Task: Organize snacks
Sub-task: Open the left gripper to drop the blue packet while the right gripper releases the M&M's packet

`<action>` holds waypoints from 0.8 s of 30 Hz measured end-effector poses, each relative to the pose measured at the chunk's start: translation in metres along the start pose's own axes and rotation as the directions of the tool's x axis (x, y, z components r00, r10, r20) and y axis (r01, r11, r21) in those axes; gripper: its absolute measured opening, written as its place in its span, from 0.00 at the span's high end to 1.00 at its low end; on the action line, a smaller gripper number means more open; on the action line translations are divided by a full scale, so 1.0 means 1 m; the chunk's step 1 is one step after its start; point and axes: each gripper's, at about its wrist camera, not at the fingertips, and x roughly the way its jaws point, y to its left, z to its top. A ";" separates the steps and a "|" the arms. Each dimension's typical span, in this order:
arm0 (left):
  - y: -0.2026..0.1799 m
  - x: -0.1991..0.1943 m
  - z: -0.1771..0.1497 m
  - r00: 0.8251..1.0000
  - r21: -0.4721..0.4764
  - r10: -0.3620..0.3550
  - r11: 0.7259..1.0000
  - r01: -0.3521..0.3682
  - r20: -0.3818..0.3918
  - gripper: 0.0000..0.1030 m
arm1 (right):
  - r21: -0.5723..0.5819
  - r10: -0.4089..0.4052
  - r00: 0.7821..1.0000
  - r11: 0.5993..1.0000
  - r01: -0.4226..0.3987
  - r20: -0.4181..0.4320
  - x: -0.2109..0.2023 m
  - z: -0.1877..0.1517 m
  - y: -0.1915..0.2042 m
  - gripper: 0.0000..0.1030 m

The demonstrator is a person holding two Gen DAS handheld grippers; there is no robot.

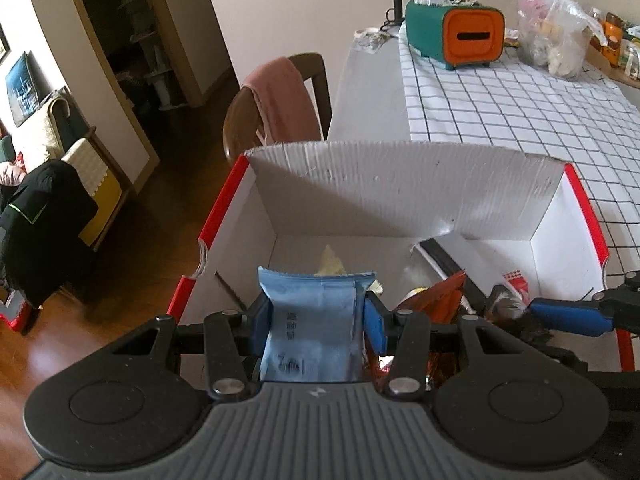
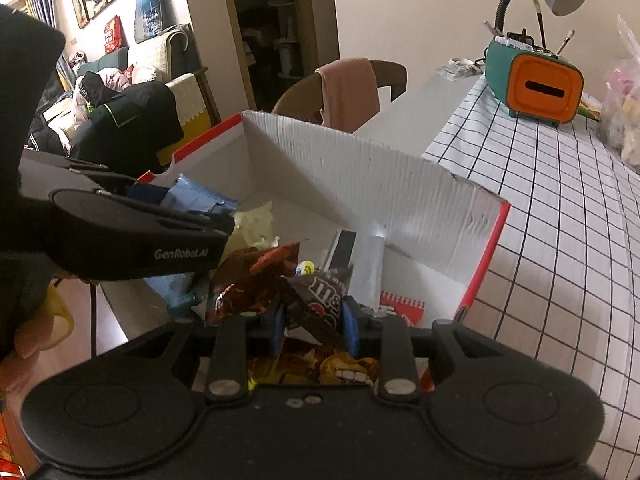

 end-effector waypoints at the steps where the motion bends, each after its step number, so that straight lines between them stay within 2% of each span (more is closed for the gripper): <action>1: 0.000 0.000 0.000 1.000 0.000 0.004 1.000 -0.004 0.001 0.54 | 0.000 0.000 1.000 1.000 0.000 0.000 -0.001 -0.001 0.001 0.70; 8: 0.004 -0.009 -0.005 1.000 -0.013 -0.013 1.000 0.013 0.027 0.53 | 0.020 0.010 1.000 1.000 -0.010 0.016 -0.009 -0.003 -0.001 0.65; 14: 0.002 -0.025 -0.009 0.997 -0.011 -0.034 0.999 0.035 0.065 0.42 | 0.033 0.015 0.998 0.999 -0.016 0.055 -0.024 -0.003 -0.003 0.53; 21: 0.001 -0.049 -0.015 0.987 -0.011 -0.042 0.999 0.044 0.152 0.24 | 0.044 0.024 0.993 0.999 -0.029 0.114 -0.049 -0.005 -0.005 0.38; 24: 0.002 -0.058 -0.017 0.982 -0.014 -0.058 0.998 0.061 0.178 0.23 | 0.049 0.035 0.990 0.998 -0.042 0.134 -0.058 -0.006 -0.007 0.34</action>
